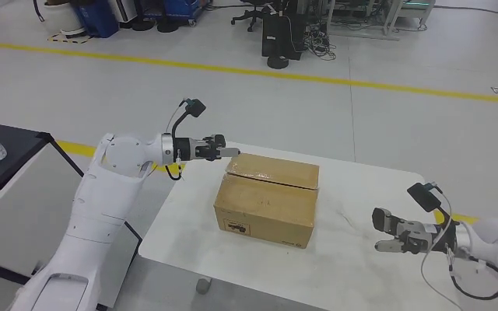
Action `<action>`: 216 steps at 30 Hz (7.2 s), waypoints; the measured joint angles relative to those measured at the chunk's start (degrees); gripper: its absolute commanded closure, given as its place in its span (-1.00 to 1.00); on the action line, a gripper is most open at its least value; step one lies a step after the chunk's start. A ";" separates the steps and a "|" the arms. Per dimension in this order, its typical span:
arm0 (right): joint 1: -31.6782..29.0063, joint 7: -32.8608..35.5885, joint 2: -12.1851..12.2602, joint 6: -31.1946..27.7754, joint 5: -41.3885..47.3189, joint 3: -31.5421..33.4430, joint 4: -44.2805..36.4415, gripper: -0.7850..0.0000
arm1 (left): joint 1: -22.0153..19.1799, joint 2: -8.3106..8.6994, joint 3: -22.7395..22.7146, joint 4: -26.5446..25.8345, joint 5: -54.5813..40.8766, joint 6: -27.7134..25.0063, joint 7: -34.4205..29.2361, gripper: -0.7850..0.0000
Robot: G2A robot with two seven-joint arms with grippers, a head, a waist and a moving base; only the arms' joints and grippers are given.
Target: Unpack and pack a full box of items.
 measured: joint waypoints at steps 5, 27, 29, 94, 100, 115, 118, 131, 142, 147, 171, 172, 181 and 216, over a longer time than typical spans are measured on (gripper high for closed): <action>1.92 -0.50 -0.67 2.02 -4.45 1.16 -3.19 -1.00 | -0.01 0.00 0.00 0.01 0.01 -0.01 0.01 -1.00; 29.57 8.42 -18.91 8.26 -2.69 -20.73 12.82 -1.00 | -0.01 0.00 0.00 0.01 0.01 -0.01 0.01 -1.00; 32.38 10.02 -21.12 9.85 -2.07 -23.68 15.81 -1.00 | -0.01 0.00 0.00 0.01 0.01 -0.01 0.01 -1.00; 40.54 0.94 -26.05 0.76 11.86 -43.85 26.85 -1.00 | -1.90 0.97 1.58 4.31 16.04 7.62 0.40 -1.00; 39.88 1.49 -24.06 1.31 13.47 -44.78 22.38 -1.00 | -7.90 -0.09 5.72 14.01 21.90 11.93 3.42 -1.00; 38.12 0.15 -19.49 -0.02 13.54 -44.63 17.79 -1.00 | -17.27 -5.35 15.78 40.13 27.67 10.55 19.03 -1.00; 37.48 0.17 -18.41 0.00 13.63 -44.06 16.55 -1.00 | -17.66 -6.69 17.15 44.69 27.77 10.62 20.87 -1.00; 34.80 0.17 -15.26 0.00 12.62 -41.11 13.23 -1.00 | -17.05 -11.17 17.09 51.29 14.45 8.86 12.81 -1.00; 33.40 0.17 -15.23 0.00 11.74 -39.82 12.69 -1.00 | -16.65 -11.70 16.31 52.12 10.46 11.64 7.24 -1.00; 32.91 0.17 -15.23 0.00 11.67 -39.22 12.58 -1.00 | -16.20 -11.80 16.11 50.49 9.64 11.80 6.10 -1.00; 30.22 0.17 -14.97 0.00 10.49 -36.49 11.84 -1.00 | -10.52 -11.65 14.04 39.43 2.12 16.15 -1.69 -1.00; 30.22 0.17 -14.99 0.00 10.27 -36.43 12.03 -1.00 | -10.31 -11.54 13.79 38.99 1.79 16.28 -1.97 -1.00; 30.16 0.17 -16.15 0.00 9.09 -35.73 17.45 -1.00 | -9.04 -10.18 11.50 35.62 1.19 16.91 -1.30 -1.00; 31.82 3.06 -26.57 2.89 14.65 -34.88 27.29 -1.00 | -4.07 -7.00 7.55 26.93 -0.40 19.24 -1.95 -1.00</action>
